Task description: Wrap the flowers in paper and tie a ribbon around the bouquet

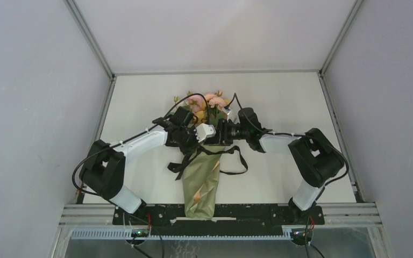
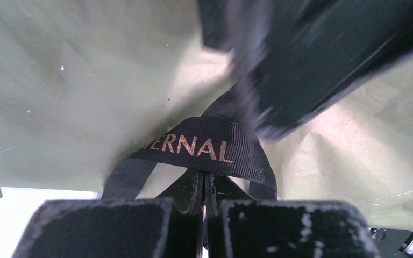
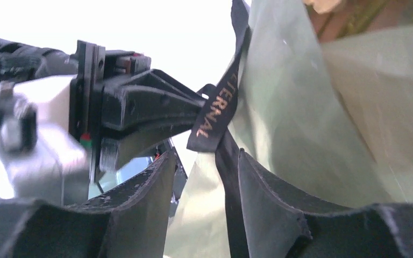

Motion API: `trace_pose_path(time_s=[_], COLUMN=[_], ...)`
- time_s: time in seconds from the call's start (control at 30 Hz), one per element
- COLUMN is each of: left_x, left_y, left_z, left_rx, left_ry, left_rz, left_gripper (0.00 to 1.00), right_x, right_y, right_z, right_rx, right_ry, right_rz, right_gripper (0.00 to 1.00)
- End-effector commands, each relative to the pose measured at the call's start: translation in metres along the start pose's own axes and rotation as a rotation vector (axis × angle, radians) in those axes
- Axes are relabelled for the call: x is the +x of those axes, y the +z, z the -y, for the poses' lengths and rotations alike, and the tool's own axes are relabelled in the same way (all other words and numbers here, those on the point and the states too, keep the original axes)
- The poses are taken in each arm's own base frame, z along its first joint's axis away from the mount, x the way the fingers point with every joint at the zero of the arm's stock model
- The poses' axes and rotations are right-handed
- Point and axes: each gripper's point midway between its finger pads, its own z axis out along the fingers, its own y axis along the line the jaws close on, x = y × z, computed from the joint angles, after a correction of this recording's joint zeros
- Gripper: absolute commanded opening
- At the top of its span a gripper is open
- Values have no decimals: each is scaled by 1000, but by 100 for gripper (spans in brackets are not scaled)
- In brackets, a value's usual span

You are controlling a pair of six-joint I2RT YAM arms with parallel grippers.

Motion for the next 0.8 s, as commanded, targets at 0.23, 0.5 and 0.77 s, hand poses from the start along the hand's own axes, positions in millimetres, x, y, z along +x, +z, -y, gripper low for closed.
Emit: trace_pose_path(time_s=[0.23,0.5,0.77], left_x=[-7,-13,-6], left_y=[-7,-8,-25], left_z=[12,14,15], left_rx=[21,26,-6], left_ry=[3,-5,57], left_rz=[62,88,66], left_gripper=[0,0,0], right_x=[-21,-12,-15], right_y=[51,60,50], right_z=[-11,-12,12], right_rx=[-54,-107,-36], right_ry=[29,81,147], right_rz=[16,-26,27], right_gripper=[56,26,0])
